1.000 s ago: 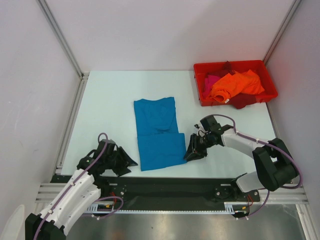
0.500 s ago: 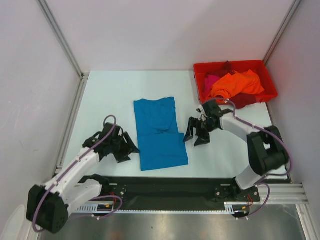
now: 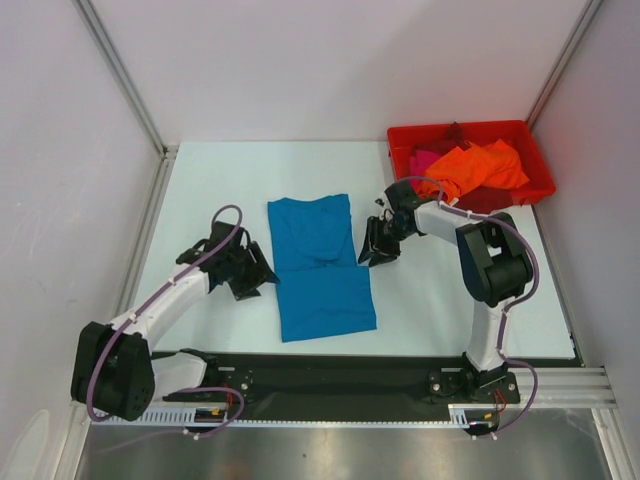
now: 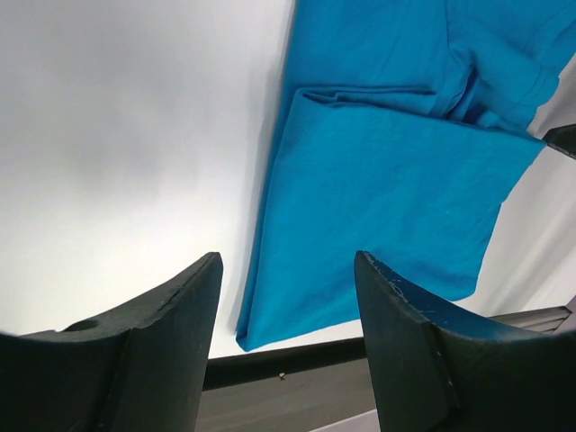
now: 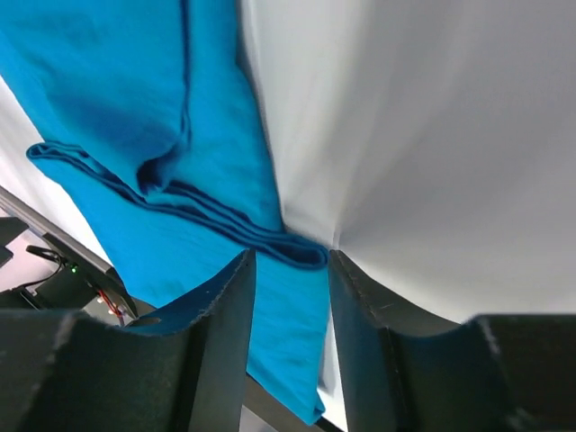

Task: Fold and stack the t-shirts
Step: Fold the tshirt

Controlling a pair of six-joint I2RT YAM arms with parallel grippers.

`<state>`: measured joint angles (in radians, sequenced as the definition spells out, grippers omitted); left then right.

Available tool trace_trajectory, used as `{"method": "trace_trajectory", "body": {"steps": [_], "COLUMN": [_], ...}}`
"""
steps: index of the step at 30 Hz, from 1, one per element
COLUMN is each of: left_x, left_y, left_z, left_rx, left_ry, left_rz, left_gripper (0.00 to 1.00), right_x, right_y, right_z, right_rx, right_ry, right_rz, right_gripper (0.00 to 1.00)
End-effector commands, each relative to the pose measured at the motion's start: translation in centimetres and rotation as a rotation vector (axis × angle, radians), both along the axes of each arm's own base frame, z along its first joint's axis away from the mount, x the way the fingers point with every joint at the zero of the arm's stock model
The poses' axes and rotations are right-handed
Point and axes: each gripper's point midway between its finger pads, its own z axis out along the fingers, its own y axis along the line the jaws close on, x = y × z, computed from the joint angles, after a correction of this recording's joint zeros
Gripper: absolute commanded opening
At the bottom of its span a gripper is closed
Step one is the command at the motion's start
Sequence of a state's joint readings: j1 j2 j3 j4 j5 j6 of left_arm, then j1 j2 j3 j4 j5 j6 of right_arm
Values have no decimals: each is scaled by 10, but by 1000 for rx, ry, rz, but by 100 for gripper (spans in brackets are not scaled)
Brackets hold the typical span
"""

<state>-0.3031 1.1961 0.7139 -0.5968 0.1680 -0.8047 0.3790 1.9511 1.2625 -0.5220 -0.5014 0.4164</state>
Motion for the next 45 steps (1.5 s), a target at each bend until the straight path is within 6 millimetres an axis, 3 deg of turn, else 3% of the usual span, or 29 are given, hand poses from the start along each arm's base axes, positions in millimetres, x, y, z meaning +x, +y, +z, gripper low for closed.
{"method": "trace_trajectory", "body": {"steps": [1,5,10,13,16,17,20,22,24,27,32,37,40,45], "left_x": [9,1,-7,-11,-12,-12,-13,-13,-14,-15,-19,-31,-40,-63], "left_y": [1,8,14,16,16,16,15,15,14,14,15,15,16,12], "left_z": [20,22,22,20,21,20,20,20,19,19,16,8,3,-18], "left_rx": [-12,-28,-38,-43,-50,-52,-58,-58,-64,-71,-68,-82,-90,-130], "left_ry": [-82,-86,-90,-85,-88,-85,-86,-86,-84,-85,-76,-44,-24,54], "left_rz": [-30,-20,-15,-14,-18,-17,-17,-17,-16,-9,0,8,19,50], "left_gripper": [66,66,66,66,66,66,66,66,66,66,66,66,68,75], "right_x": [9,5,-3,-6,-5,-4,-6,-11,-15,-17,-2,13,19,33], "right_y": [15,23,19,18,19,22,31,42,53,59,60,60,57,41], "right_z": [3,3,2,-4,-5,-1,13,26,40,52,41,8,0,16], "right_rx": [8,19,-30,-45,-54,-49,-24,27,87,151,163,133,103,10], "right_ry": [-29,-17,-34,-22,-34,-42,-66,-69,-83,-77,-84,-70,-80,-145], "right_rz": [18,23,30,40,47,52,71,99,126,125,109,126,136,132], "right_gripper": [43,37,49,48,38,28,9,1,0,0,0,3,6,43]}}
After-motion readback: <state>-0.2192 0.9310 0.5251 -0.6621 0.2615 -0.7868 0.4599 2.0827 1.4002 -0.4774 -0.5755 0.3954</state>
